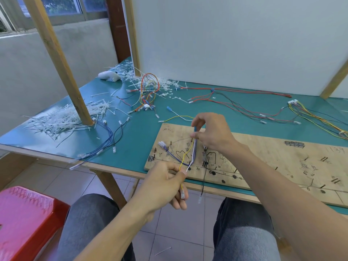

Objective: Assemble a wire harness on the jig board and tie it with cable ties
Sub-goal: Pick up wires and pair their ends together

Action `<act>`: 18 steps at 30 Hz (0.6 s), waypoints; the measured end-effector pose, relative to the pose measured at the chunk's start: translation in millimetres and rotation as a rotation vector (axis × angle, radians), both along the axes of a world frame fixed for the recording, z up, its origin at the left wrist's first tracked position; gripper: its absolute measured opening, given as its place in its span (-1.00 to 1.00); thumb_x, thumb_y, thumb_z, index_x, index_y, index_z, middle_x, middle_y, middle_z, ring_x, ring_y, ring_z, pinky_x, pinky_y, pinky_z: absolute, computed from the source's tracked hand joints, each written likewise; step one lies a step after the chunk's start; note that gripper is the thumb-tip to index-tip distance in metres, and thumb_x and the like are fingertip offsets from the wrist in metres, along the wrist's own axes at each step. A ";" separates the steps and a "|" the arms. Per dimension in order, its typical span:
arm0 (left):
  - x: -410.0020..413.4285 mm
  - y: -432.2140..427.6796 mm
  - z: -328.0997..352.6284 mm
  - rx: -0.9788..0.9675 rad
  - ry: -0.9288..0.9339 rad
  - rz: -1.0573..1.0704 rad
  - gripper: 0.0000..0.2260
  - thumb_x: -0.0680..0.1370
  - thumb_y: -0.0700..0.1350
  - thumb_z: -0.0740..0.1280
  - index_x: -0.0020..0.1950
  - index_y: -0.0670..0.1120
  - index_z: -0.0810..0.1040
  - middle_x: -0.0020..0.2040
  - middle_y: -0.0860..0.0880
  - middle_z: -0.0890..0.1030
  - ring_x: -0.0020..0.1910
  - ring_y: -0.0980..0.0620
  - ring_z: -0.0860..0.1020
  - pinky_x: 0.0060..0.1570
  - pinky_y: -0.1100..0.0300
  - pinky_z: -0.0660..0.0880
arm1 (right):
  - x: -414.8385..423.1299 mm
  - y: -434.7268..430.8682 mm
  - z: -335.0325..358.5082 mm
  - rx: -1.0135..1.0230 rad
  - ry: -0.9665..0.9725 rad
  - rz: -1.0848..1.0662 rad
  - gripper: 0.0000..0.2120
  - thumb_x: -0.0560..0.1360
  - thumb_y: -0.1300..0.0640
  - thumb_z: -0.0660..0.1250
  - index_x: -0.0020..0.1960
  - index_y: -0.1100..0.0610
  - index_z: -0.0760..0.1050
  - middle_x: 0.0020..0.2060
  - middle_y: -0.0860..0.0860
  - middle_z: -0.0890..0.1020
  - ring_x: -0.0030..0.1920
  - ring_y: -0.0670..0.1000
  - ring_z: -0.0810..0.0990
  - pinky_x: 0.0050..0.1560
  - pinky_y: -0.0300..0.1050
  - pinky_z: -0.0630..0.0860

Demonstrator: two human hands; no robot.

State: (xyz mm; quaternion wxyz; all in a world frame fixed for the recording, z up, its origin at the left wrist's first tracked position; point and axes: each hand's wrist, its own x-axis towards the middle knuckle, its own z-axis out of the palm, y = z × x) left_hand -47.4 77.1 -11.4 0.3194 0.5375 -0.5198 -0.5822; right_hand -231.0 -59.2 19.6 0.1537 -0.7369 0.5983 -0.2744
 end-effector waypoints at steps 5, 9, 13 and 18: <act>1.0 -2.1 -4.5 0.002 0.018 0.023 -0.87 0.72 -0.13 0.25 0.11 -0.17 0.53 -0.35 -0.21 0.65 -0.44 -0.20 0.63 -0.53 0.19 0.45 | -0.5 -0.3 -1.8 -0.028 -0.038 0.028 -0.80 0.41 0.09 0.65 -0.09 -0.02 0.65 -0.22 -0.15 0.69 0.00 -0.01 0.65 0.17 0.05 0.57; 2.3 1.3 -8.5 -0.013 -0.002 0.031 -0.89 0.72 -0.07 0.24 0.11 -0.08 0.52 -0.35 -0.21 0.66 -0.46 -0.19 0.64 -0.55 0.19 0.43 | 0.1 -2.7 -2.8 -0.048 -0.090 0.012 -0.79 0.40 0.07 0.66 -0.13 -0.07 0.63 -0.26 -0.17 0.68 -0.06 -0.06 0.65 0.11 0.00 0.56; -0.1 2.4 -9.5 -0.022 -0.028 0.030 -0.88 0.72 -0.06 0.22 0.09 -0.06 0.51 -0.33 -0.21 0.67 -0.46 -0.20 0.64 -0.53 0.19 0.43 | 2.5 -3.8 -9.3 -0.018 -0.065 0.010 -0.79 0.41 0.08 0.65 -0.14 -0.06 0.62 -0.22 -0.14 0.69 -0.02 -0.02 0.65 0.13 0.02 0.57; 1.2 6.9 -8.0 -0.064 -0.100 0.014 -0.87 0.71 -0.04 0.23 0.05 -0.03 0.53 -0.34 -0.18 0.68 -0.45 -0.19 0.66 -0.52 0.18 0.47 | 2.1 -5.1 -16.0 -0.038 -0.006 0.023 -0.84 0.43 0.05 0.63 -0.15 -0.10 0.66 -0.25 -0.22 0.66 0.10 0.02 0.54 0.07 0.01 0.51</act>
